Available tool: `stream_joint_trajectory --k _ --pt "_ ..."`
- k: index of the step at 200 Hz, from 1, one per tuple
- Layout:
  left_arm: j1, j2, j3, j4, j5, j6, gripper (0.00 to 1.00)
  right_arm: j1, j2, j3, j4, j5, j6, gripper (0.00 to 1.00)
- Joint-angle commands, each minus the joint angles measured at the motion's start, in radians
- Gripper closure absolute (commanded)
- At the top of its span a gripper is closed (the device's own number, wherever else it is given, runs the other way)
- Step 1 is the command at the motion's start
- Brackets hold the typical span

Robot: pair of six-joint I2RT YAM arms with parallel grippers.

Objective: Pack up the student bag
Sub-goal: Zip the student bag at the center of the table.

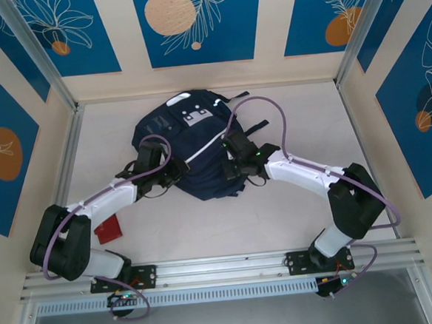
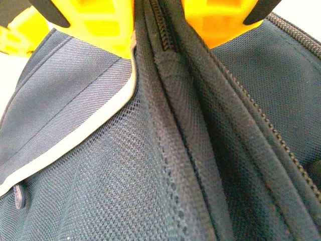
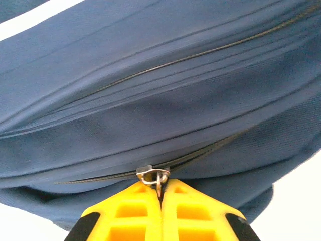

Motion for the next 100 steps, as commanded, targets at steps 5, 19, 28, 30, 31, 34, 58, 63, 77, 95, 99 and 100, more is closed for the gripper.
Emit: stream_joint_trajectory --k 5,19,28,30,31,34,58,63,77,95,99,100 --pt "0.026 -0.056 0.018 -0.161 -0.119 0.101 0.83 -0.055 0.031 0.068 -0.038 -0.001 -0.050 1.00" --pt "0.039 -0.096 0.018 -0.231 -0.154 0.128 0.79 -0.038 0.058 0.110 -0.038 -0.067 -0.059 1.00" --pt "0.053 -0.127 0.016 -0.284 -0.181 0.140 0.73 -0.014 0.074 0.133 -0.030 -0.121 -0.065 1.00" --pt "0.056 -0.133 0.015 -0.294 -0.188 0.143 0.71 -0.007 0.078 0.138 -0.026 -0.130 -0.066 1.00" --pt "0.058 -0.139 0.015 -0.301 -0.191 0.144 0.70 -0.006 0.080 0.142 -0.025 -0.138 -0.066 1.00" --pt "0.064 -0.149 0.014 -0.317 -0.201 0.148 0.67 0.005 0.086 0.150 -0.022 -0.155 -0.068 1.00" --pt "0.125 -0.245 0.004 -0.440 -0.259 0.181 0.42 0.087 0.153 0.223 0.008 -0.279 -0.046 1.00" --pt "0.138 -0.267 0.005 -0.464 -0.267 0.188 0.37 0.102 0.167 0.239 0.015 -0.297 -0.040 1.00" --pt "0.179 -0.317 0.005 -0.521 -0.281 0.200 0.30 0.140 0.208 0.282 0.040 -0.343 -0.021 1.00" --pt "0.219 -0.366 0.004 -0.560 -0.268 0.200 0.26 0.174 0.266 0.346 0.071 -0.401 0.007 1.00" --pt "0.225 -0.374 0.004 -0.562 -0.263 0.200 0.25 0.180 0.279 0.362 0.074 -0.413 0.011 1.00" --pt "0.226 -0.375 0.004 -0.563 -0.260 0.199 0.25 0.183 0.286 0.372 0.075 -0.417 0.012 1.00"
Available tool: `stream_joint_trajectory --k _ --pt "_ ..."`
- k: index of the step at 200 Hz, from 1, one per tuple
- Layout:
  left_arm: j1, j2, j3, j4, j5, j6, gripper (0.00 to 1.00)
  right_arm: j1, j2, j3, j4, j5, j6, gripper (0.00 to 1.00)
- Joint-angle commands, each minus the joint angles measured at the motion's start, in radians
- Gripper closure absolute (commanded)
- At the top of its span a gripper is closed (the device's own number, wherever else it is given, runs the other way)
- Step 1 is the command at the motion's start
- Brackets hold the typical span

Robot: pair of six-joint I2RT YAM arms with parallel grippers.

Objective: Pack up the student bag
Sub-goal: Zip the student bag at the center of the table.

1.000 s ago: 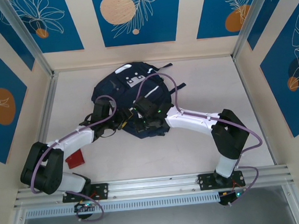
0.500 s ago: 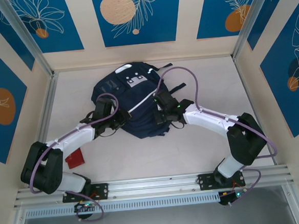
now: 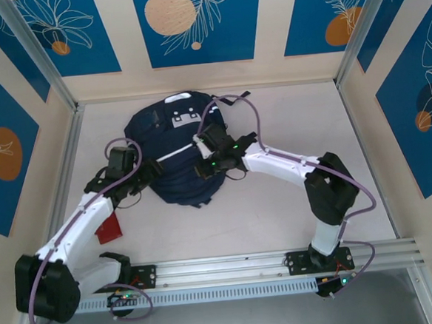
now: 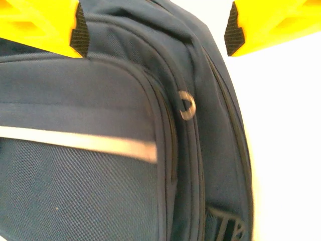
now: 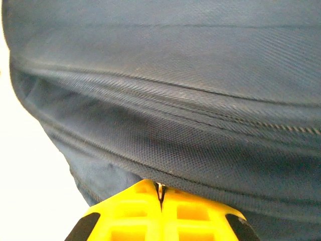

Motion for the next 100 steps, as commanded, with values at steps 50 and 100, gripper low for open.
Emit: stream_joint_trajectory --k 50,100 --pt "0.058 -0.041 -0.016 -0.001 0.136 -0.049 0.23 0.089 0.156 0.227 0.079 -0.195 0.054 1.00" --pt "0.058 0.056 -0.040 0.189 0.269 -0.154 0.24 0.099 0.148 0.211 0.074 -0.205 0.065 1.00"
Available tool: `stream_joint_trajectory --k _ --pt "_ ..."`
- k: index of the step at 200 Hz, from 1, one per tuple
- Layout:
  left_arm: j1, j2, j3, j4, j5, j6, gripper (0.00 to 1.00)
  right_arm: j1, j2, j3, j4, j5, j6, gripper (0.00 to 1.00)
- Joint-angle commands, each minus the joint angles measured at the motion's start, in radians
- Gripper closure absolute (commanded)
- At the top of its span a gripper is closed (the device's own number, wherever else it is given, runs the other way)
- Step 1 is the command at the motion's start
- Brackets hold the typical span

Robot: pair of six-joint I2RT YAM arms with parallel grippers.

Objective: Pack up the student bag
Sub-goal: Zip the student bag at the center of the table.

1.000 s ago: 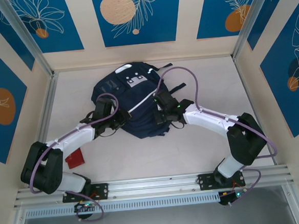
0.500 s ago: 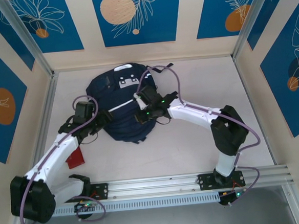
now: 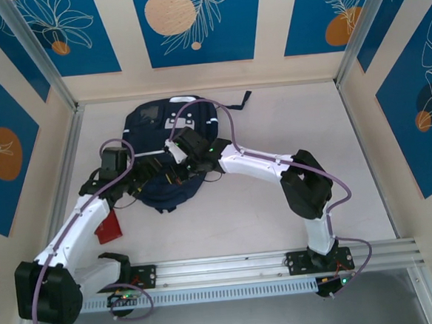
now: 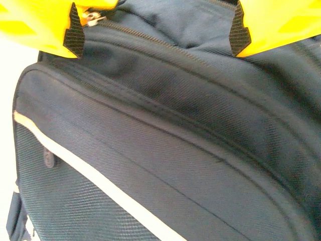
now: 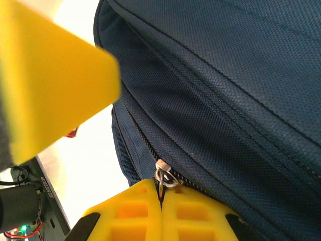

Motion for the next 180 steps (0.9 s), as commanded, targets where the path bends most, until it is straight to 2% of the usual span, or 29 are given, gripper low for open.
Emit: stream_joint_trajectory --k 1,32,48,59,81,132,180 --pt "0.010 0.043 -0.029 0.122 0.103 -0.076 0.24 0.010 -0.010 0.022 0.034 -0.054 0.009 1.00" --pt "0.011 0.091 -0.053 0.179 0.118 -0.119 0.30 0.010 -0.024 0.012 0.032 -0.060 0.013 1.00" --pt "0.011 0.103 -0.051 0.179 0.094 -0.116 0.42 0.010 -0.029 0.007 0.024 -0.055 0.013 1.00" --pt "0.011 0.106 -0.047 0.165 0.068 -0.108 0.54 0.009 -0.036 0.000 0.009 -0.035 0.009 1.00" --pt "0.012 0.108 -0.035 0.112 0.011 -0.068 0.76 0.004 -0.063 -0.018 -0.053 0.066 -0.009 1.00" --pt "0.016 0.071 -0.020 -0.021 -0.085 0.017 1.00 -0.064 -0.124 -0.050 -0.237 0.287 -0.033 1.00" --pt "0.026 0.039 -0.004 -0.116 -0.126 0.058 1.00 -0.142 -0.126 -0.046 -0.281 0.368 -0.048 1.00"
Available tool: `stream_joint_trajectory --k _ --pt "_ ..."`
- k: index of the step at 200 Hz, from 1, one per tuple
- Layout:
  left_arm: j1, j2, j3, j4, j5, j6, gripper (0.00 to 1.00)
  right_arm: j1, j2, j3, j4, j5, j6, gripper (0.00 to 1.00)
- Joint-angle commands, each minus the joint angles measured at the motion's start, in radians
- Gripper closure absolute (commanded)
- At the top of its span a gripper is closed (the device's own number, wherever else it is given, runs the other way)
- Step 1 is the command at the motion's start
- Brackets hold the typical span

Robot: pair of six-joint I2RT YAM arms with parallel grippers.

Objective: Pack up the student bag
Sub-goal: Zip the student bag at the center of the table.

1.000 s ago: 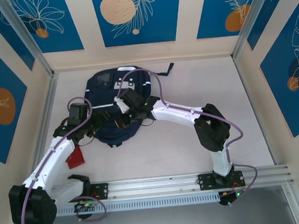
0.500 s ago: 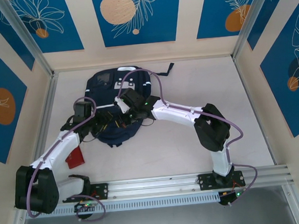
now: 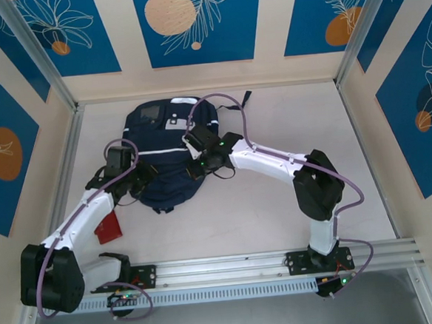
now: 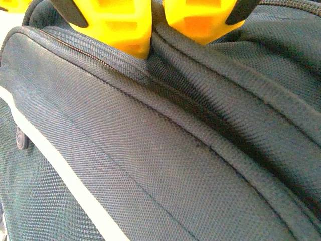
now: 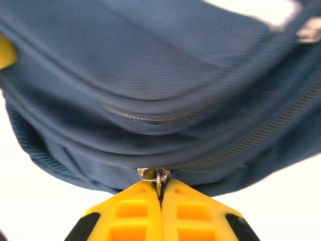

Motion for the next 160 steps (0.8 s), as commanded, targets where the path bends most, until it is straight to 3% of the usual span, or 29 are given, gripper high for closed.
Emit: stream_joint_trajectory --k 1,44,95,160 --pt "0.023 -0.031 0.013 -0.164 -0.108 0.087 1.00 -0.071 -0.041 -0.008 -0.070 0.135 -0.018 1.00" --pt "0.034 -0.047 0.016 -0.221 -0.092 0.118 1.00 -0.151 0.030 0.058 -0.064 0.111 -0.030 1.00" --pt "0.038 -0.049 0.035 -0.241 -0.053 0.159 1.00 -0.168 0.089 0.134 -0.086 0.105 -0.015 1.00" --pt "0.038 -0.041 0.121 -0.280 0.015 0.264 1.00 -0.229 0.027 0.042 -0.081 0.028 0.030 1.00"
